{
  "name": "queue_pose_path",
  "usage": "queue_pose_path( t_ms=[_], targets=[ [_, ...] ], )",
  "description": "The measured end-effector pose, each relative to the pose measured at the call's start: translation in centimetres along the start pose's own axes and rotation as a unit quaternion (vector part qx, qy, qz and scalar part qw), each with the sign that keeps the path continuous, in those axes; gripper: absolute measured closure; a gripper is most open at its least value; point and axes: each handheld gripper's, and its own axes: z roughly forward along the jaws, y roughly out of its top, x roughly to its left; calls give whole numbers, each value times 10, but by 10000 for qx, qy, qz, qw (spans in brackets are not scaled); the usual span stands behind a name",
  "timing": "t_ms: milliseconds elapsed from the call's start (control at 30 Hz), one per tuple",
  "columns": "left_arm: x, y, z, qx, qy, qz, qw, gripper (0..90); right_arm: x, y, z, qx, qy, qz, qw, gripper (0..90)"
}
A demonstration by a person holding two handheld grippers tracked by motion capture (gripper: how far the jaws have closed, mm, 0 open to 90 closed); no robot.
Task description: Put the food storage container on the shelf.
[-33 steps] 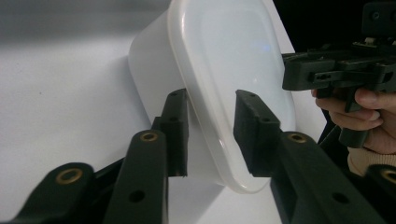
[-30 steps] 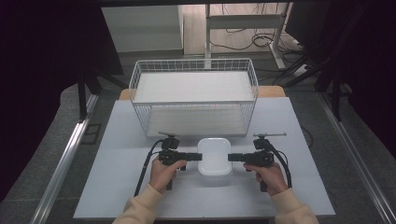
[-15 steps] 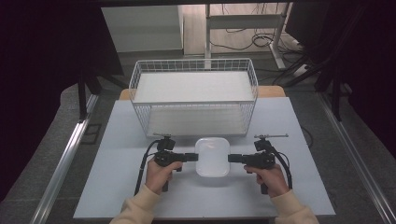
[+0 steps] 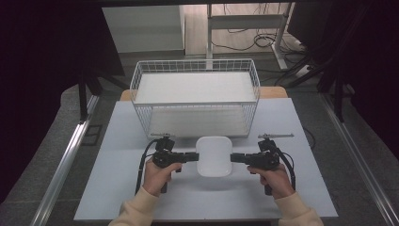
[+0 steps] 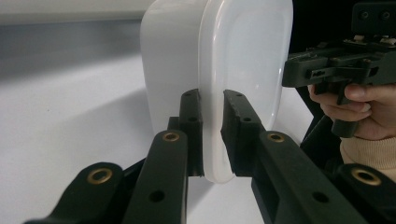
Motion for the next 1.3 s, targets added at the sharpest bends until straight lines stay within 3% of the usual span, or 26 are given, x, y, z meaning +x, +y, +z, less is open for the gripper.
queue_pose_path(
  t_ms=[600,1000,1300],
  targets=[
    [-11,17,-13,-144,61,301,9994,792,14,19,-10,-163,-4,-427,9990,799],
    [-26,46,-40,-354,197,577,9975,791,36,50,-15,-395,11,-742,9965,799],
    [-43,72,-61,-534,327,853,9944,790,57,77,-24,-619,4,-991,9931,799]
  ],
)
